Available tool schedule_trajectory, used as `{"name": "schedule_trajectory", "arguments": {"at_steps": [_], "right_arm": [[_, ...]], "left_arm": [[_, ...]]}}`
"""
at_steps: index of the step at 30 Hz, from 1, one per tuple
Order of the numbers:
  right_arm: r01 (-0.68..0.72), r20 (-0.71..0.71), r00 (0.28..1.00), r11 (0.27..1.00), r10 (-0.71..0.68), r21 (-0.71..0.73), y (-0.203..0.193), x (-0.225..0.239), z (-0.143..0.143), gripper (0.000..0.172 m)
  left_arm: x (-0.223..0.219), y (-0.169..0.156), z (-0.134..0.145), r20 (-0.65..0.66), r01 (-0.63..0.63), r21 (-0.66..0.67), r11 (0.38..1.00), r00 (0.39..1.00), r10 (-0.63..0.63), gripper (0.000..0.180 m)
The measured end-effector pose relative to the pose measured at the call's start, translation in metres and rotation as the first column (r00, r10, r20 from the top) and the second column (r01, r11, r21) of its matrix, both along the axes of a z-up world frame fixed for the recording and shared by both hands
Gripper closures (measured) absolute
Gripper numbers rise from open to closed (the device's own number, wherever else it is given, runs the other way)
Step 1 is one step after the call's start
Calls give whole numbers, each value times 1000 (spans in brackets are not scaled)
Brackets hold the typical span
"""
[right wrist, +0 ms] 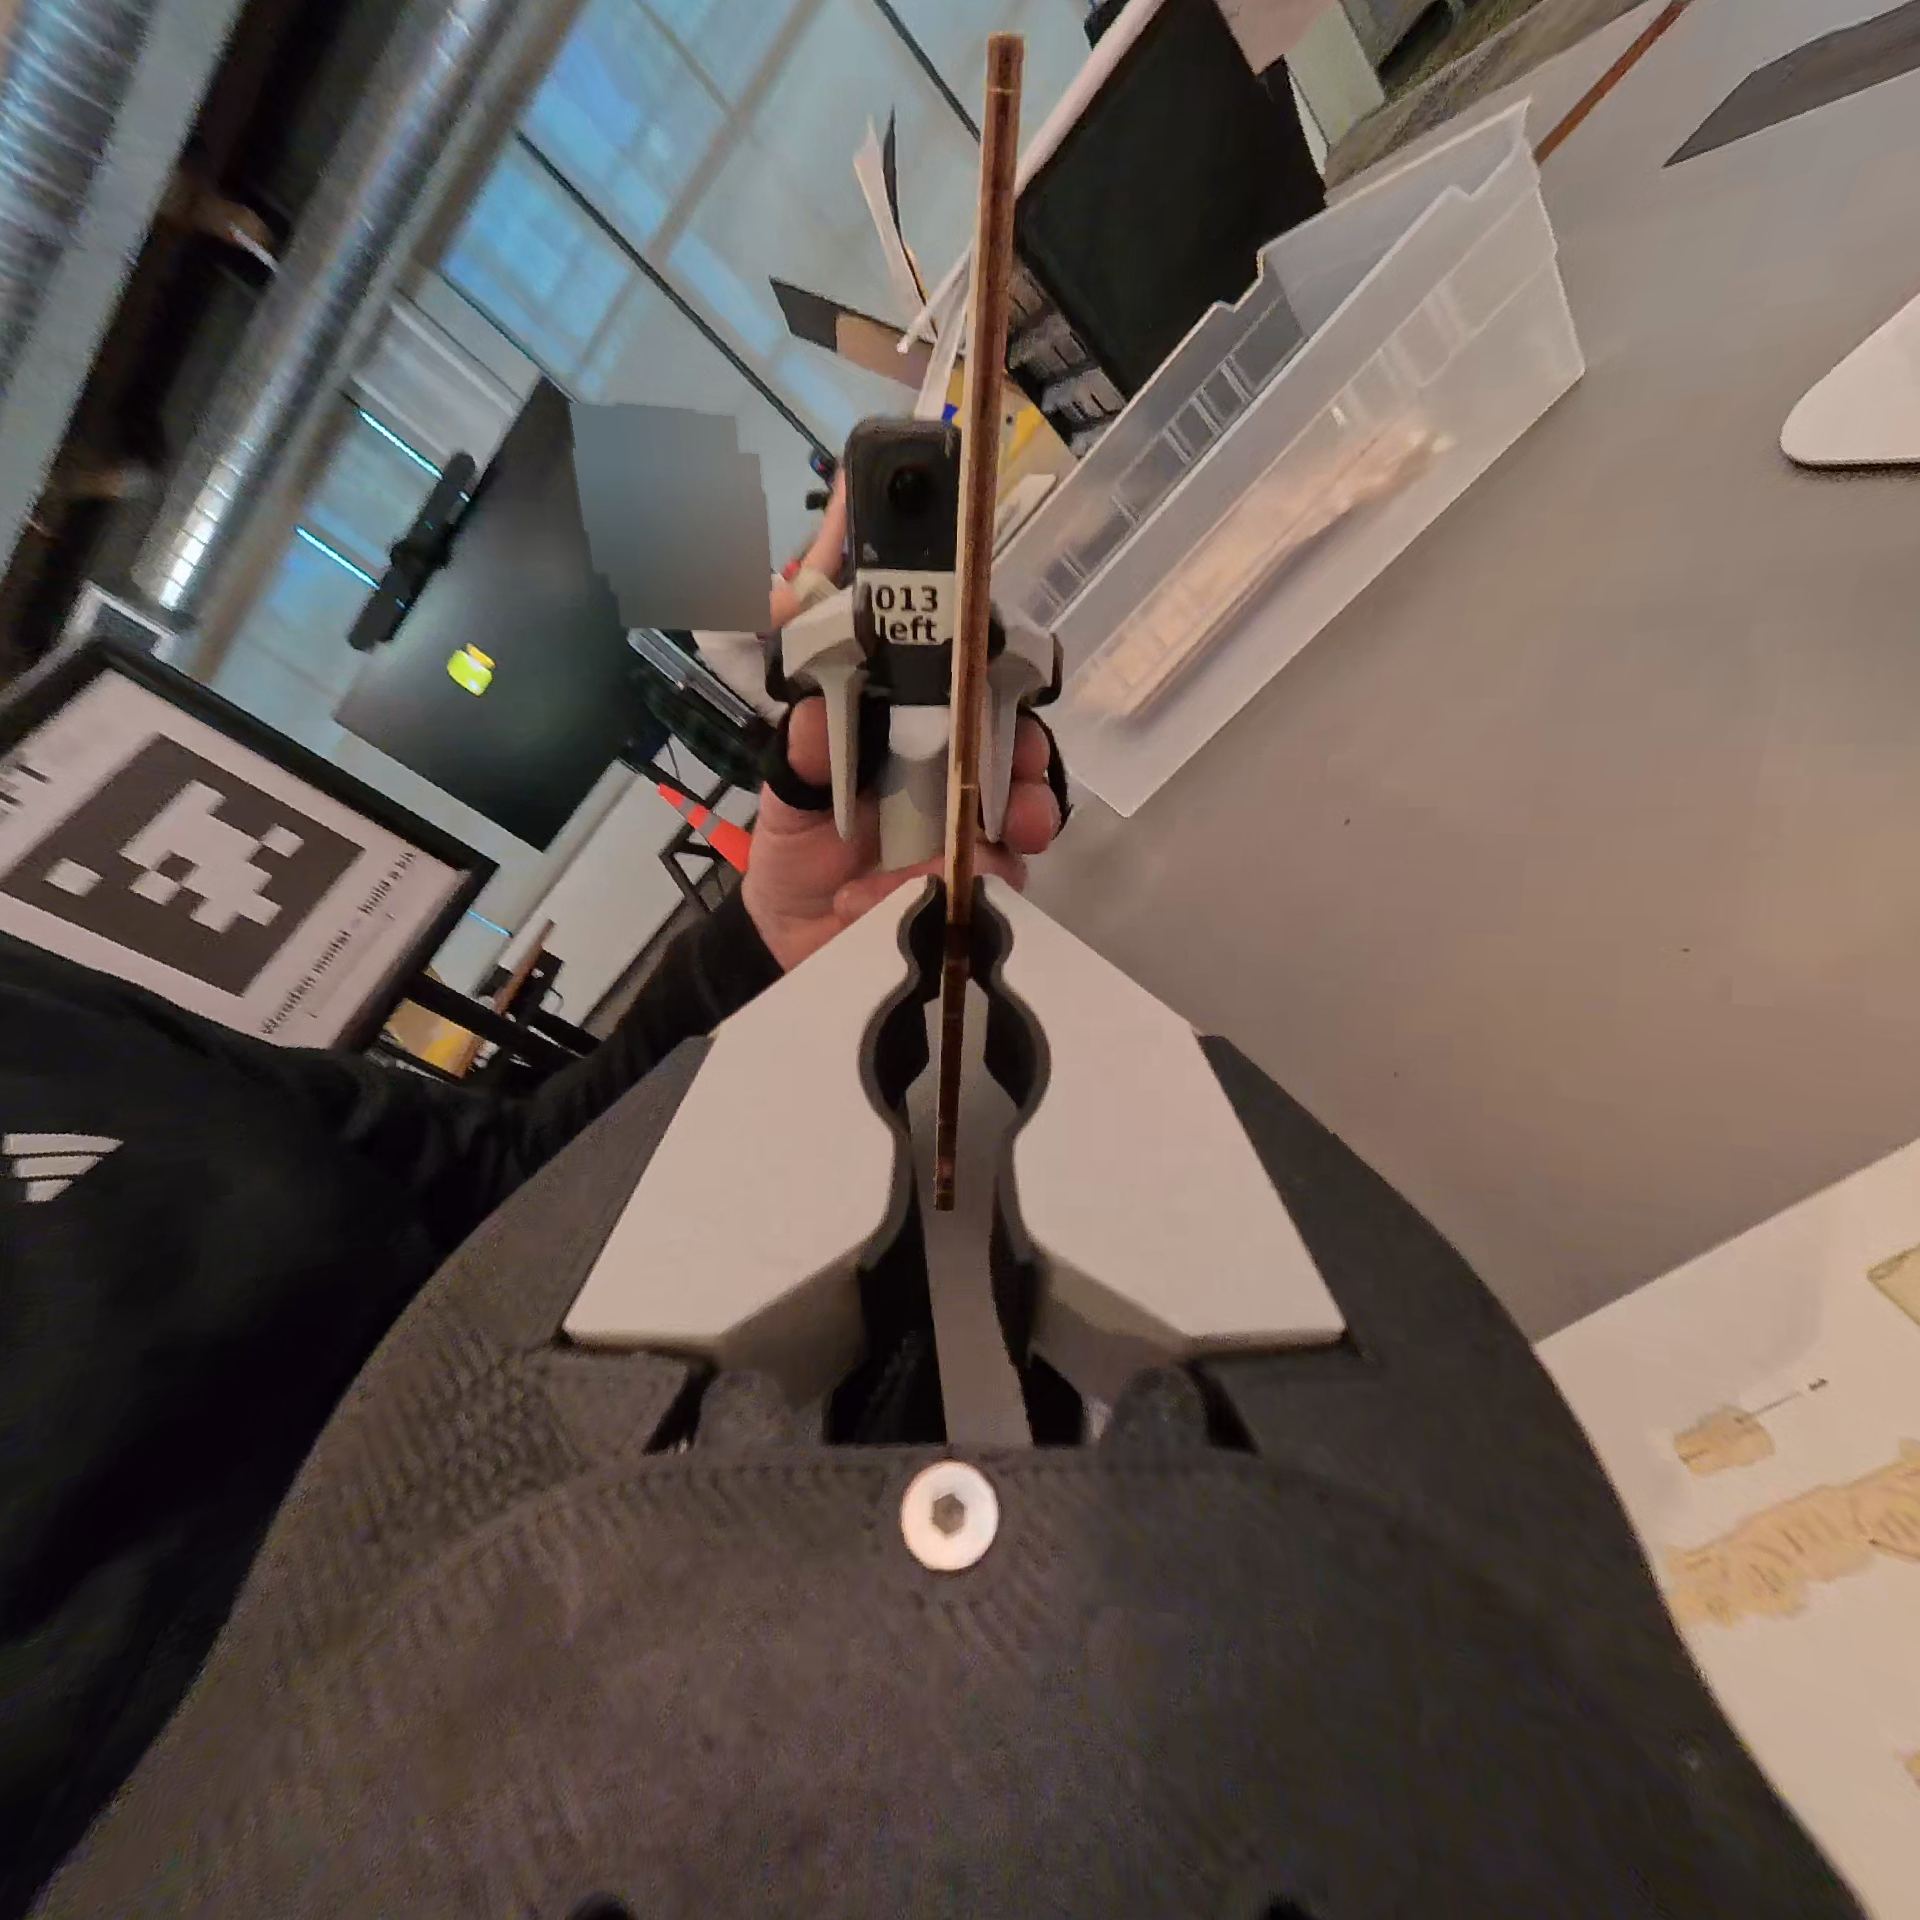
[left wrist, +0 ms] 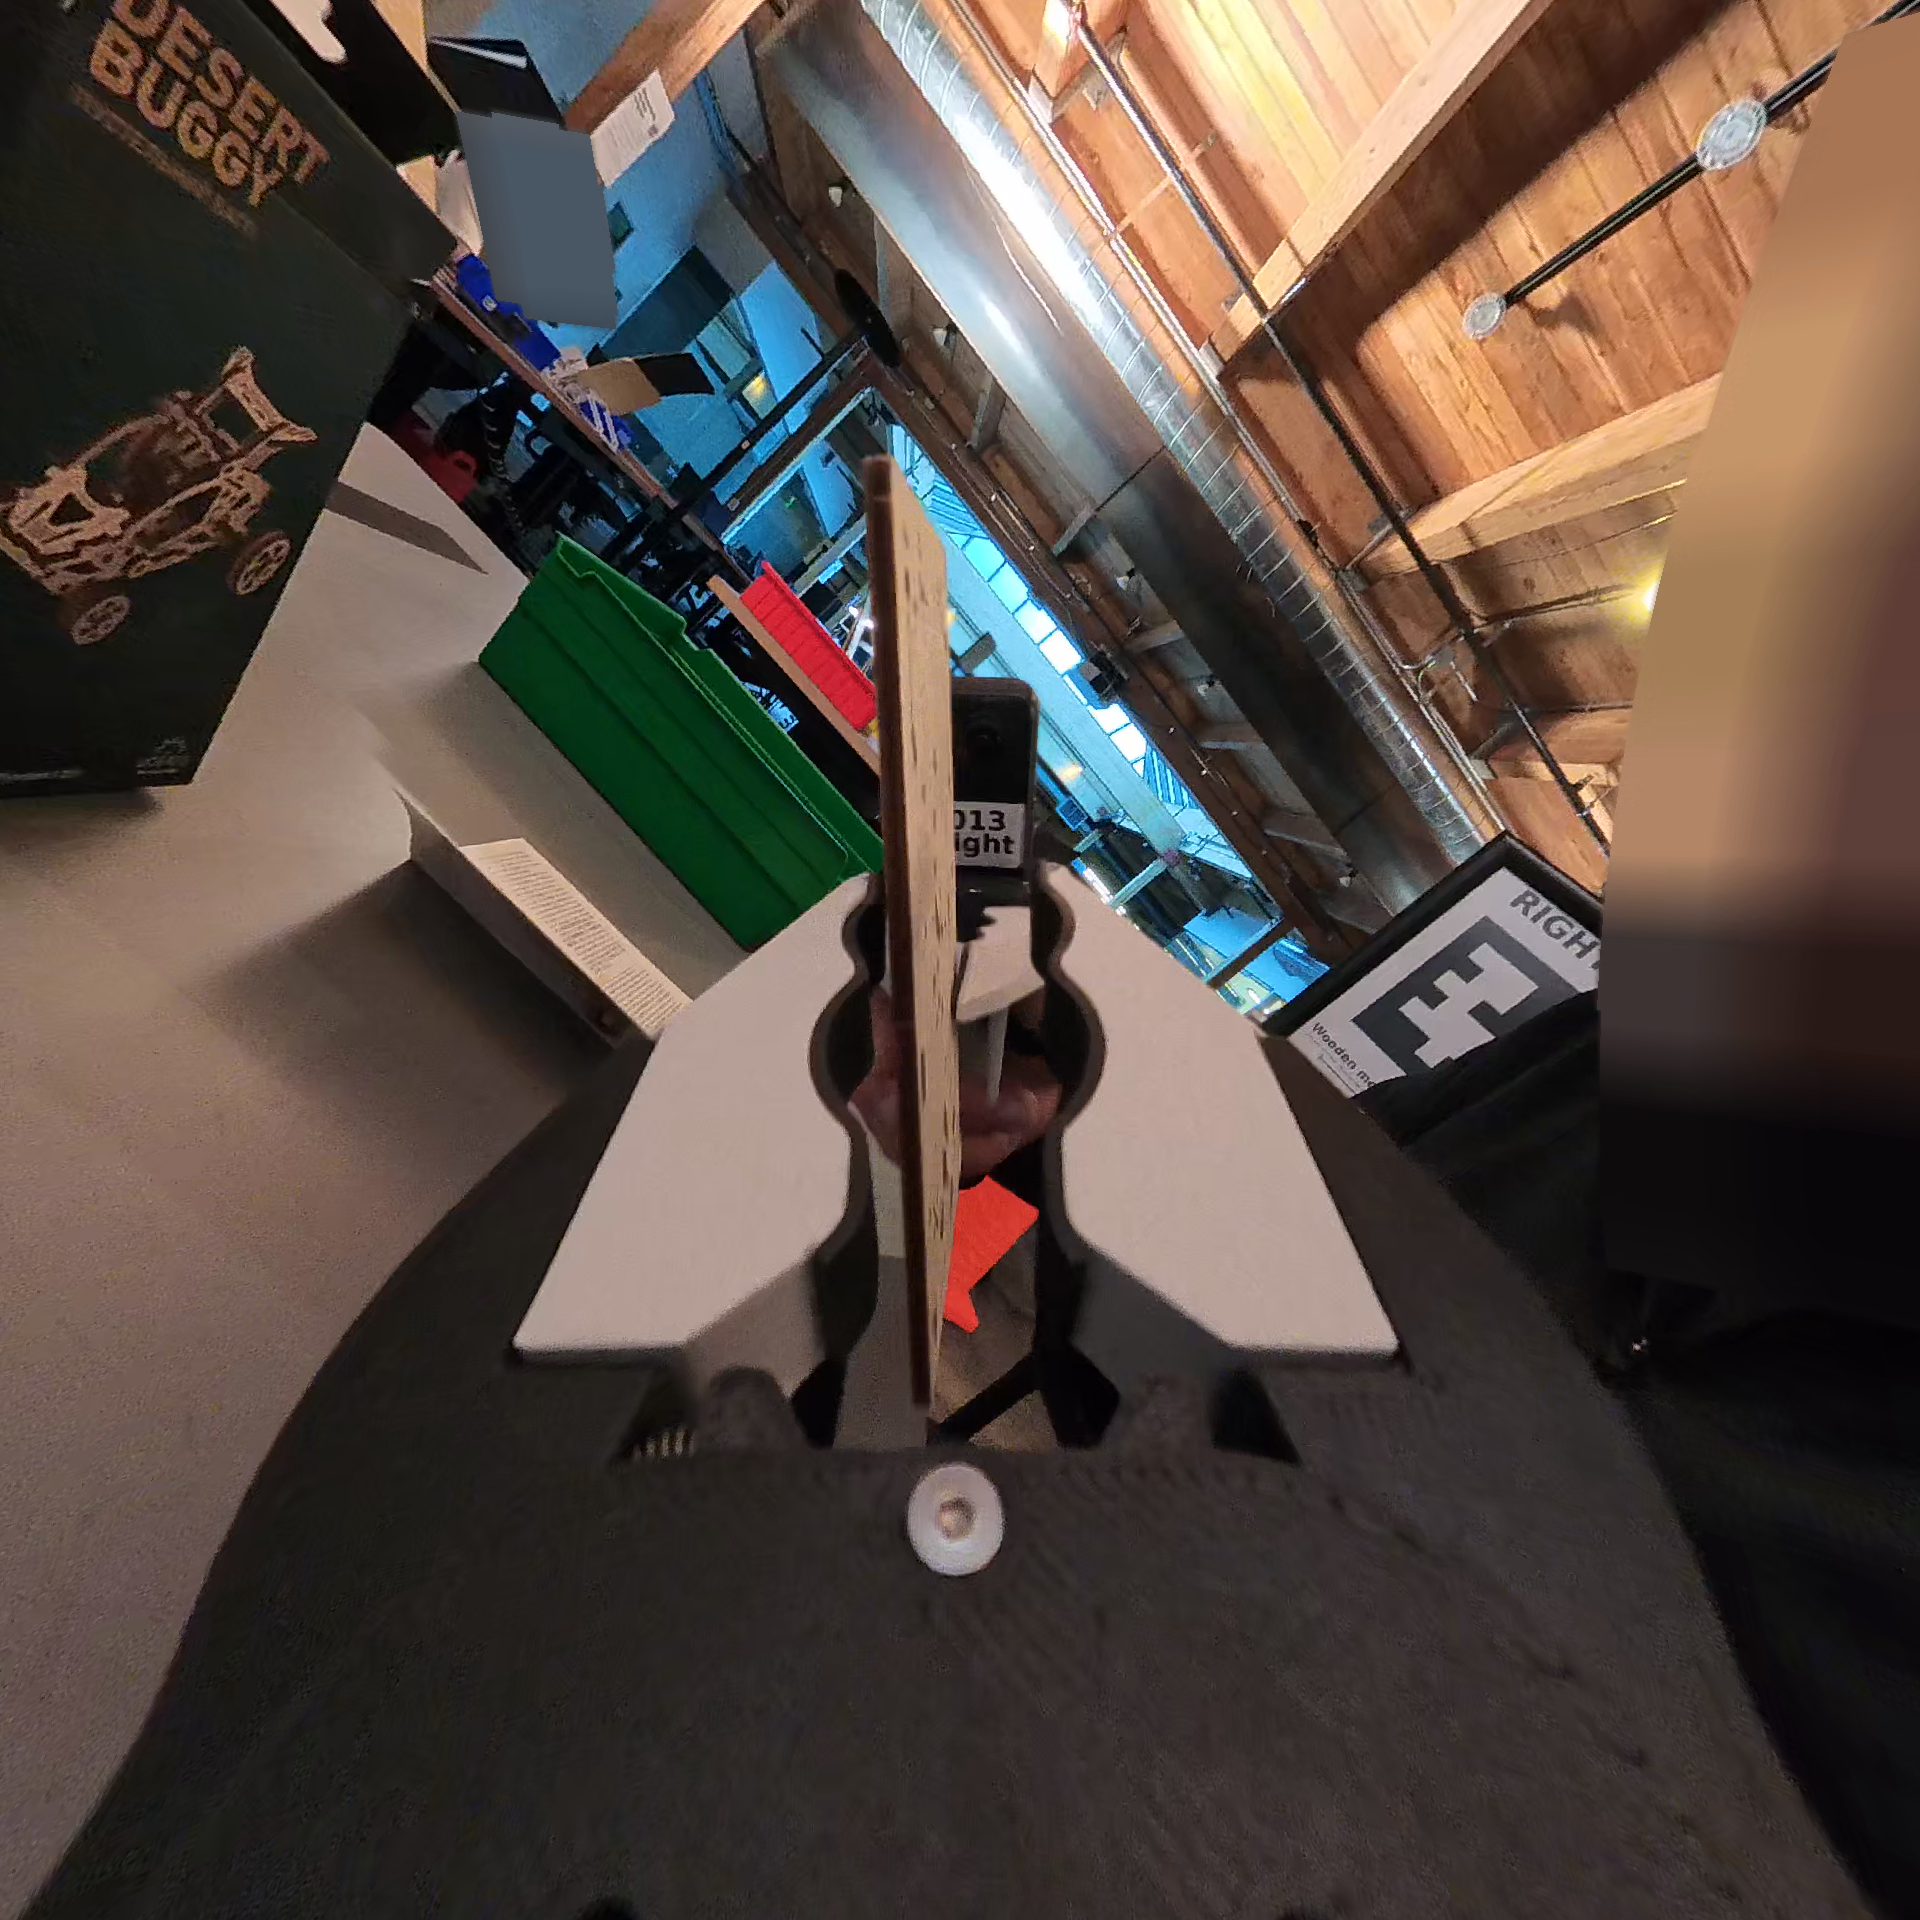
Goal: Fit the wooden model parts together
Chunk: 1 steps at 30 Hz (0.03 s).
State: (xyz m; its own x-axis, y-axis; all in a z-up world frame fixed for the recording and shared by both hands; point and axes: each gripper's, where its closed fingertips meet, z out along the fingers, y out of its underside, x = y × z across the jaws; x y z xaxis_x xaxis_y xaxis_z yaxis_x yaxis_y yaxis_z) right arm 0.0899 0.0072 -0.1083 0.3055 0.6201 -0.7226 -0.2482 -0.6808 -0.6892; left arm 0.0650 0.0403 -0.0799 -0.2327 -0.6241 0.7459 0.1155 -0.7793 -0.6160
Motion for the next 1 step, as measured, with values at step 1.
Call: {"name": "schedule_trajectory", "arguments": {"at_steps": [1], "right_arm": [[4, -22, 1000, 1000, -5, -7, 1, 4, 2, 170]], "left_arm": [[-3, -1, 0, 2, -1, 2, 1000, 1000, 1, 156]]}}
